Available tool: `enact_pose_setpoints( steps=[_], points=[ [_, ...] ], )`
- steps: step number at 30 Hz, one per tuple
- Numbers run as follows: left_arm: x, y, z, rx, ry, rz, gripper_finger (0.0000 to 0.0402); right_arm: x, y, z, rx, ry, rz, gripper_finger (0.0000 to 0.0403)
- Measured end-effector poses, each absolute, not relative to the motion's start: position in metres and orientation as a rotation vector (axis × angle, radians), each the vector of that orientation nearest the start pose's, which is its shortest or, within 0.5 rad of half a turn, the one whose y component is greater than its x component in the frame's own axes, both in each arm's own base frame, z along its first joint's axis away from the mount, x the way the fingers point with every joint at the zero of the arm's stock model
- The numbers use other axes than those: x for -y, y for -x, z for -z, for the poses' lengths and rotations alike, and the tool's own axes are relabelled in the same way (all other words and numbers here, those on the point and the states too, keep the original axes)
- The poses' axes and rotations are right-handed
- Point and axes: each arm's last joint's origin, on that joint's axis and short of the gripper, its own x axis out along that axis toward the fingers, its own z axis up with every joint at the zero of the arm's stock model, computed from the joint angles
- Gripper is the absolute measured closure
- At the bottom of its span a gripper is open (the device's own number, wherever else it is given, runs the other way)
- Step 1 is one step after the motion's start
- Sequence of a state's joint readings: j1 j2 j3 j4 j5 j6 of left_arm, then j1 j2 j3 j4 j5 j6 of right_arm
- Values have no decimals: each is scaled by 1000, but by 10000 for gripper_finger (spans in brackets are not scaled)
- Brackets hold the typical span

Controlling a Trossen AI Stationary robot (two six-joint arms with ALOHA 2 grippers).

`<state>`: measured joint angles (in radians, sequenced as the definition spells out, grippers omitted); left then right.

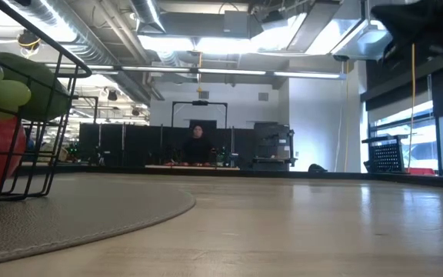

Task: Build produce basket
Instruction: Return to Home Position

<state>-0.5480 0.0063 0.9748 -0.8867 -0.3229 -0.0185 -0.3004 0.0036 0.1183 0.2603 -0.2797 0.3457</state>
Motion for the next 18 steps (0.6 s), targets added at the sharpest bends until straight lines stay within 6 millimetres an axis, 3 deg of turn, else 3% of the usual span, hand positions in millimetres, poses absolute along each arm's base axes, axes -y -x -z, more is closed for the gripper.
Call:
enact_pose_setpoints(
  steps=[5, 18],
  points=[
    [-27, 26, -336, 45, 70, 226, 400, 19, -89, -199, 347, -308, -52, 403],
    [-4, -10, -308, 28, 90, 226, 401, 19, -91, -191, 247, -198, -56, 403]
  ],
)
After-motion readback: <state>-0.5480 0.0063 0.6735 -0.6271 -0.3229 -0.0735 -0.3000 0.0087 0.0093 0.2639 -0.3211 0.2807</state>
